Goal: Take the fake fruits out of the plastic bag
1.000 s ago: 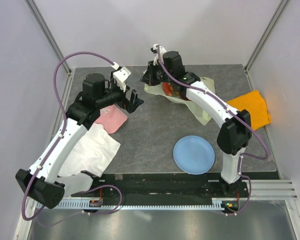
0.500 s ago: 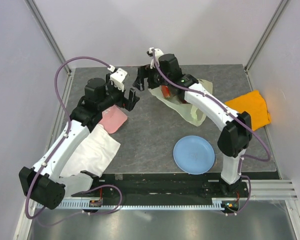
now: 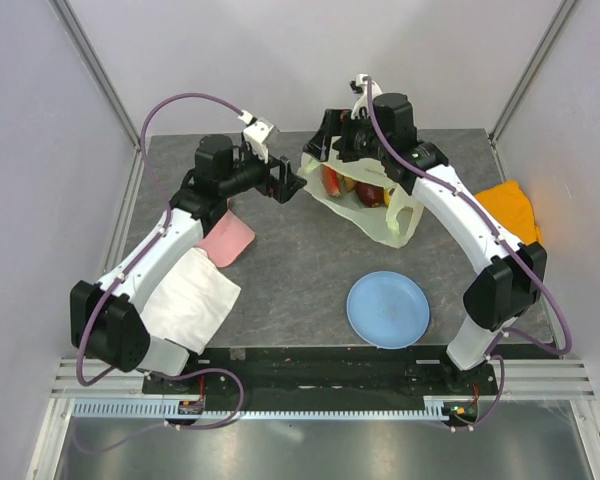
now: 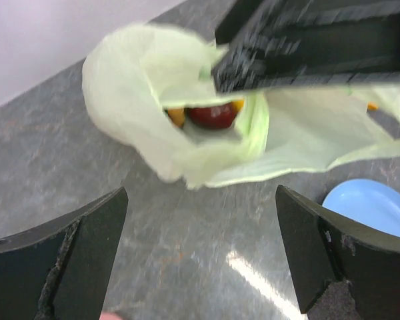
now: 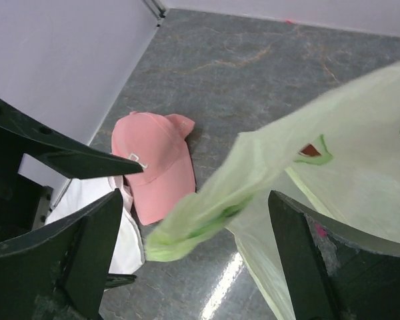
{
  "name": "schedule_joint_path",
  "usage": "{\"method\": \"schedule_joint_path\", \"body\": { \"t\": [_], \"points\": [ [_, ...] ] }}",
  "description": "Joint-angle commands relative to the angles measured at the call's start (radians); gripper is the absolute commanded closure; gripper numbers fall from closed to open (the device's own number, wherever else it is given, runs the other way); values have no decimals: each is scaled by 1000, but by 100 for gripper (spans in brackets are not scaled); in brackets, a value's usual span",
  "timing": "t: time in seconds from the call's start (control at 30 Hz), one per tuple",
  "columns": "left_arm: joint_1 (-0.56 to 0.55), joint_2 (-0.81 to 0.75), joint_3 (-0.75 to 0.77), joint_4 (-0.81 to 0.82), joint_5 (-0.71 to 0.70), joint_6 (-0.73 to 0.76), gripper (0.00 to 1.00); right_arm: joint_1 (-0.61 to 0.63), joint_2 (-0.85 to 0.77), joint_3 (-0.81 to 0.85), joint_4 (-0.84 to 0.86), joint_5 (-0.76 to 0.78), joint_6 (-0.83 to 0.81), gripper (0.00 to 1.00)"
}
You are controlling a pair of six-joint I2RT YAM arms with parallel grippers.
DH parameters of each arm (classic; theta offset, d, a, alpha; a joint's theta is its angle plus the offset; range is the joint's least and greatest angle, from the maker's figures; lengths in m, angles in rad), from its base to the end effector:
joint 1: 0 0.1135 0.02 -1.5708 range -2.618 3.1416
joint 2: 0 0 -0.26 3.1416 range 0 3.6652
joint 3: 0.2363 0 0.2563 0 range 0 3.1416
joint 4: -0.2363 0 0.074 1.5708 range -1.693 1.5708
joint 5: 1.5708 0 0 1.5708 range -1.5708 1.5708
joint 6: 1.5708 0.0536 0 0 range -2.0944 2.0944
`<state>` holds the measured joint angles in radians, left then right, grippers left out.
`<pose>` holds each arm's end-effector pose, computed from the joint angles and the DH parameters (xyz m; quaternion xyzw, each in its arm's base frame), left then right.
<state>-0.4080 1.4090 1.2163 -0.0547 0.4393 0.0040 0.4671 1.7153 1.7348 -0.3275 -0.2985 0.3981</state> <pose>0.3149 -0.1610 0.3513 0.2886 0.7263 -0.2887 0.5530 0.3721 0.2053 0.3977 -0.1152 0.7947 0.3537 0.4796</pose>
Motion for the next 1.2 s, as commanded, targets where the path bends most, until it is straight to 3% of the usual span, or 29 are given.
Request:
{"method": "schedule_joint_path", "body": {
  "t": [0.0,0.2,0.33,0.43,0.47,0.6,0.73,0.83,0.97,1.13,1.17],
  "points": [
    [-28,71,136,93,36,-38,1,-50,-72,-64,-21,-37,53,2],
    [-69,214,307,63,27,-13,1,-85,-155,-195,-25,-41,16,2],
    [-89,249,330,-22,-47,24,10,-94,-183,-233,-39,-21,-25,5],
    [-88,188,293,-20,-74,-28,11,-111,-201,-256,-50,-19,-22,5],
    [-84,147,284,-30,-33,-32,6,-116,-207,-254,-48,-31,-22,3],
    [-86,49,220,-92,98,42,1,-160,-232,-204,-44,-126,-1,2],
    [-121,19,154,-91,-2,175,1,-170,-230,-207,-44,-151,-8,2],
    [-124,54,169,-94,-25,186,1,-170,-221,-251,-44,-145,-11,7],
    [-129,114,207,-91,-16,180,1,-171,-206,-319,-38,-154,-11,20],
    [-149,185,241,-97,-146,215,3,-170,-132,-340,-33,-104,-8,32],
    [-149,205,249,-97,-178,218,9,-171,-123,-339,-38,-76,-8,35]
  ]
}}
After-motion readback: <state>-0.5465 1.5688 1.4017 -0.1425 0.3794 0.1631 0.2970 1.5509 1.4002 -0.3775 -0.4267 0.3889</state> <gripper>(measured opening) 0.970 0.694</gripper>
